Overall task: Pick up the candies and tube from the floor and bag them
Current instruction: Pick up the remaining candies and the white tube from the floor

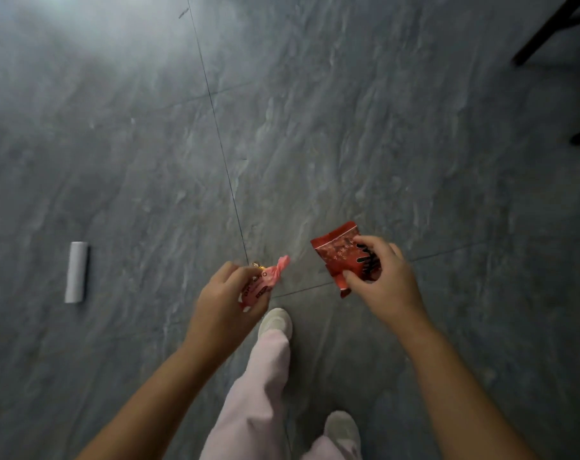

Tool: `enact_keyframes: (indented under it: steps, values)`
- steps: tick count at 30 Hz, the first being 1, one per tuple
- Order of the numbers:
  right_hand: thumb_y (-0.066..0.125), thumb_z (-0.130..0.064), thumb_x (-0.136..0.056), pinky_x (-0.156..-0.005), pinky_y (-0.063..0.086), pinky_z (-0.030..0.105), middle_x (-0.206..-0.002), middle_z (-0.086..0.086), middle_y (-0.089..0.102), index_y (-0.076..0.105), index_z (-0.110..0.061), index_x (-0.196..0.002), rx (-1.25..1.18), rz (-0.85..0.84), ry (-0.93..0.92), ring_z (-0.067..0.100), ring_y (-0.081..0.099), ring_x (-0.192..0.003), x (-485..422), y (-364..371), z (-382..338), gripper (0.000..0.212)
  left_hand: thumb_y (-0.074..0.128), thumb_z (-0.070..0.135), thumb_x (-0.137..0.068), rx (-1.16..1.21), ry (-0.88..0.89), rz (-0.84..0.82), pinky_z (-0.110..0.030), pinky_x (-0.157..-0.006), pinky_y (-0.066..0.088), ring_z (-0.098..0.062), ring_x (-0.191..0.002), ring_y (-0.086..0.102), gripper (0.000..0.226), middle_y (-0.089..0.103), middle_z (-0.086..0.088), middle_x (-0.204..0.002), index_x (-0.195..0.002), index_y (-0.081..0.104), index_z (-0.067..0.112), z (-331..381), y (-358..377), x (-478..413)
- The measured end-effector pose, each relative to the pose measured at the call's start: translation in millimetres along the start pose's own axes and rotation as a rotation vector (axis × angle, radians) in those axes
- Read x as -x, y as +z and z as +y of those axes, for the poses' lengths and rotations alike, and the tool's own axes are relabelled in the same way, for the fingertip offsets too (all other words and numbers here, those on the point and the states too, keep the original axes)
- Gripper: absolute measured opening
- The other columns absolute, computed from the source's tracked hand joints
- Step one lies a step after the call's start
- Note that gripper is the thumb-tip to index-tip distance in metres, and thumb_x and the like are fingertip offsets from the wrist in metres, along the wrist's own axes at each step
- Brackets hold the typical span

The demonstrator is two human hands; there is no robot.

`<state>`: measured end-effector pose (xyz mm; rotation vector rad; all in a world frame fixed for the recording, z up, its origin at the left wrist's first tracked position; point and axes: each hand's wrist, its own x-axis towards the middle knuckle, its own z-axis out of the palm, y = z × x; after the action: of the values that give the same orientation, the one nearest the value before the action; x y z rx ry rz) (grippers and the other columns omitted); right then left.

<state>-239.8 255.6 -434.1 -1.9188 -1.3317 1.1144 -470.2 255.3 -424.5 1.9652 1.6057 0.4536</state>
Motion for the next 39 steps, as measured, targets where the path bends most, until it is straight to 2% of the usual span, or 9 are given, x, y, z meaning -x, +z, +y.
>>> enact_keyframes:
  steps: [6, 10, 13, 16, 20, 28, 33, 37, 39]
  values:
    - [0.072, -0.006, -0.069, -0.069, 0.037, 0.008, -0.103, -0.001, 0.047, 0.056, -0.022, -0.111, -0.013, 0.072, -0.022, 0.011, 0.051, -0.085, 80, -78, -72, 0.048, 0.053, 0.040, -0.075, 0.026, 0.059, 0.069, -0.028, -0.057, 0.046, -0.018, -0.064, 0.056, 0.036, 0.058, -0.004, -0.077, -0.088, 0.066, 0.008, 99, -63, 30]
    - [0.072, -0.007, -0.069, -0.064, 0.037, 0.000, -0.101, -0.002, 0.046, 0.055, -0.021, -0.111, -0.028, 0.126, -0.059, 0.007, 0.050, -0.080, 135, -124, -110, 0.047, 0.055, 0.041, -0.074, 0.022, 0.107, 0.128, -0.024, -0.055, 0.045, -0.016, -0.062, 0.056, 0.035, 0.058, -0.002, -0.076, -0.086, 0.066, 0.010, 153, -103, 63]
    - [0.072, -0.009, -0.070, -0.069, 0.038, 0.009, -0.103, -0.001, 0.048, 0.055, -0.022, -0.112, -0.051, 0.147, -0.092, 0.007, 0.051, -0.081, 174, -149, -137, 0.047, 0.064, 0.033, -0.071, 0.003, 0.101, 0.162, -0.017, -0.053, 0.039, -0.015, -0.059, 0.054, 0.026, 0.056, 0.000, -0.073, -0.084, 0.067, 0.011, 184, -131, 97]
    - [0.072, -0.011, -0.070, -0.075, 0.041, 0.021, -0.105, -0.001, 0.048, 0.054, -0.023, -0.112, -0.075, 0.133, -0.143, 0.012, 0.053, -0.088, 206, -165, -168, 0.047, 0.065, 0.032, -0.070, 0.011, 0.064, 0.170, -0.021, -0.053, 0.042, -0.013, -0.060, 0.054, 0.026, 0.056, 0.003, -0.075, -0.087, 0.067, 0.012, 206, -159, 135]
    - [0.071, -0.012, -0.070, -0.070, 0.040, 0.014, -0.106, -0.001, 0.049, 0.054, -0.025, -0.111, -0.046, 0.039, -0.295, 0.013, 0.053, -0.090, 239, -170, -218, 0.046, 0.054, 0.042, -0.070, 0.011, 0.014, 0.248, -0.020, -0.056, 0.043, -0.010, -0.062, 0.054, 0.036, 0.055, 0.006, -0.076, -0.084, 0.068, 0.013, 221, -202, 185]
    - [0.072, -0.010, -0.070, -0.075, 0.047, 0.018, -0.106, 0.000, 0.049, 0.054, -0.023, -0.113, 0.041, -0.292, -0.536, 0.013, 0.057, -0.089, 301, -131, -308, 0.048, 0.049, 0.041, -0.069, -0.080, -0.250, 0.452, -0.028, -0.056, 0.046, -0.019, -0.061, 0.056, 0.037, 0.059, -0.003, -0.073, -0.083, 0.068, 0.012, 218, -278, 305]
    - [0.072, -0.008, -0.070, -0.072, 0.047, 0.015, -0.108, 0.002, 0.050, 0.053, -0.022, -0.113, 0.106, -0.495, -0.653, 0.015, 0.057, -0.090, 347, -94, -336, 0.048, 0.051, 0.042, -0.069, -0.047, -0.481, 0.649, -0.009, -0.060, 0.032, -0.012, -0.064, 0.049, 0.038, 0.052, 0.003, -0.073, -0.085, 0.067, 0.012, 212, -299, 388]
    - [0.072, -0.009, -0.070, -0.070, 0.044, 0.015, -0.105, 0.002, 0.052, 0.054, -0.022, -0.112, 0.171, -0.636, -0.732, 0.015, 0.056, -0.087, 392, -59, -348, 0.048, 0.050, 0.044, -0.068, -0.016, -0.578, 0.748, -0.024, -0.061, 0.041, -0.015, -0.066, 0.051, 0.039, 0.054, -0.001, -0.074, -0.086, 0.066, 0.013, 204, -310, 455]
    - [0.072, -0.009, -0.069, -0.072, 0.047, 0.021, -0.106, 0.003, 0.054, 0.054, -0.024, -0.110, 0.162, -0.680, -0.762, 0.016, 0.057, -0.087, 417, -38, -353, 0.047, 0.055, 0.039, -0.069, -0.013, -0.629, 0.792, -0.020, -0.061, 0.040, -0.016, -0.066, 0.052, 0.035, 0.054, -0.002, -0.076, -0.087, 0.066, 0.012, 201, -313, 492]
